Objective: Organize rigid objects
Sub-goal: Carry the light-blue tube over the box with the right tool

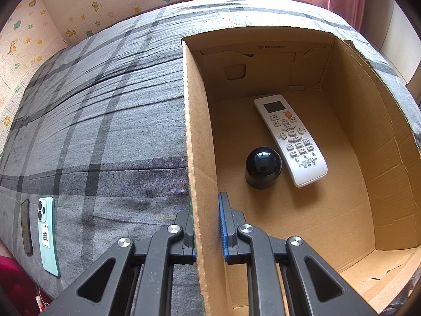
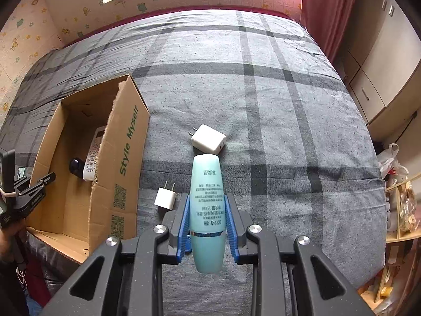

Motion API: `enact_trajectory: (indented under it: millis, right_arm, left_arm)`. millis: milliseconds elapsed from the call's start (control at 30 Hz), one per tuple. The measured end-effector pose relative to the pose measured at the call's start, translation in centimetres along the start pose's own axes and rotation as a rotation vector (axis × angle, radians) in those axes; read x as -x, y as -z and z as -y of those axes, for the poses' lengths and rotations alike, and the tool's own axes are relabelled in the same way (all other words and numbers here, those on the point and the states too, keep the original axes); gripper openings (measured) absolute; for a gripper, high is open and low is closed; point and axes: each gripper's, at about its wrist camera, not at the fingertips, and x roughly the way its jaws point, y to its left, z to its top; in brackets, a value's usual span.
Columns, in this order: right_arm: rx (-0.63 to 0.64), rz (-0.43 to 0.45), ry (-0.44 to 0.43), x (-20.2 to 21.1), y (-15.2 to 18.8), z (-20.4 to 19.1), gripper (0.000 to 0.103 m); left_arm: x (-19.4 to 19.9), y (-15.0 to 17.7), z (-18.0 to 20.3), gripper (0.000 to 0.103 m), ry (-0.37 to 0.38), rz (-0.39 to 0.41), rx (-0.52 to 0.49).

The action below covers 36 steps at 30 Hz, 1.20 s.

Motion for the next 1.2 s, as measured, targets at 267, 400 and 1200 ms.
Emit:
enact_trajectory:
  millis: [267,400,1200]
  right_arm:
    - [0.052,0.038,-0.032,1.1,-1.6,-2.7,0.027]
    - [0.077,0.052,-0.052,1.5,-2.4,-4.1,0.027]
    - [0.255,0.039,-0.181,-0.3,-4.6,-15.2,0.027]
  left_arm:
    - [0.1,0.0,-0.1,0.014,0.000,-0.001,0.000]
    - [0.1,0.0,-0.1,0.014,0.001,-0.001,0.001]
    - [0.1,-0.3,-0.4,0.014,0.013,-0.008,0.014]
